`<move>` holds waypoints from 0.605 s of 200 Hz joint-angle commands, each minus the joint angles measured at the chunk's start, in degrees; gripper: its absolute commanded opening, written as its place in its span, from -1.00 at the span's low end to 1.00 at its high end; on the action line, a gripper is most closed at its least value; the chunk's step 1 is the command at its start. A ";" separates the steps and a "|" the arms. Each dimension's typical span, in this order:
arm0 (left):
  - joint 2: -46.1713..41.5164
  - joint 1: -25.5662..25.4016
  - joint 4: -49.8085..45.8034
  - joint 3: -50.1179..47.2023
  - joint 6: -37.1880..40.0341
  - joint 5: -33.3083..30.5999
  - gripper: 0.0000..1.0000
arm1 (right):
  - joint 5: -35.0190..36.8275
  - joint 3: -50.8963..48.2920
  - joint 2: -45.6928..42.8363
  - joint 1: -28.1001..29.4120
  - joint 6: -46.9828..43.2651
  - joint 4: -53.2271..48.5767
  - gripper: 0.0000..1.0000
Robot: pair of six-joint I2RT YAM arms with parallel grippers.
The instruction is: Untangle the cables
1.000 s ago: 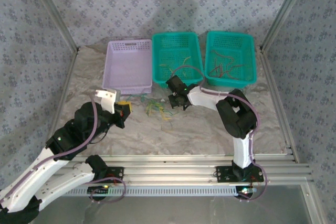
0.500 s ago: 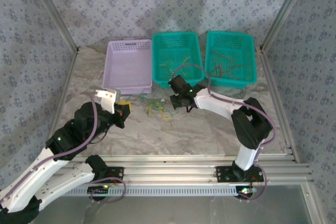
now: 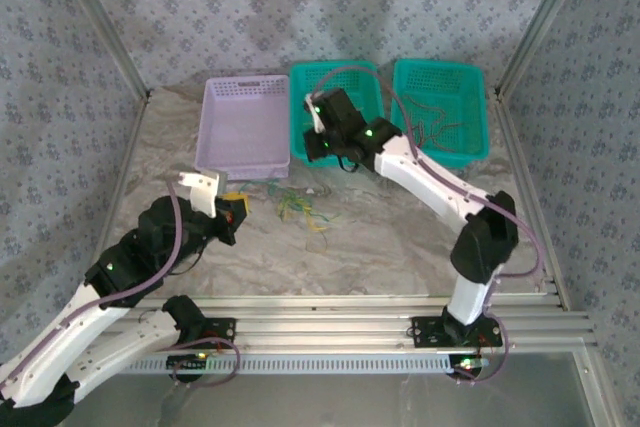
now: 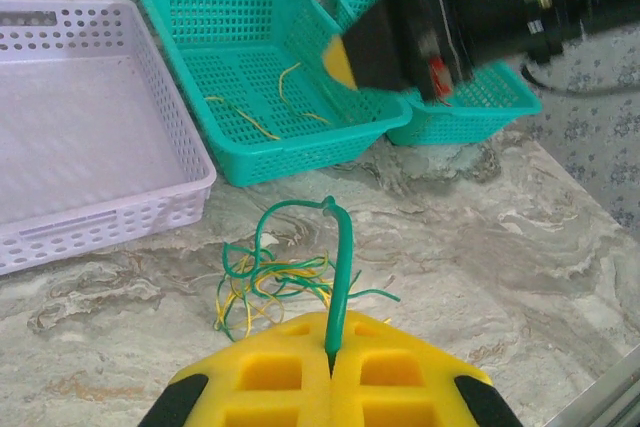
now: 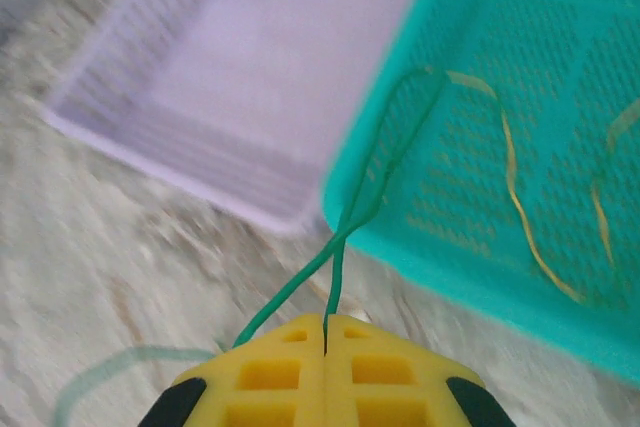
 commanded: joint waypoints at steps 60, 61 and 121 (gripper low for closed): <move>0.24 -0.32 2.12 -2.50 -1.07 0.19 -1.00 | -22.01 43.58 32.26 -2.29 3.40 -16.01 -1.00; 0.29 -0.30 2.11 -2.50 -1.09 0.18 -1.00 | -22.39 43.82 32.56 -2.38 3.57 -16.02 -1.00; 1.34 -0.36 2.02 -2.60 -1.19 0.46 -1.00 | -28.91 45.19 40.95 -5.68 6.38 -12.47 -1.00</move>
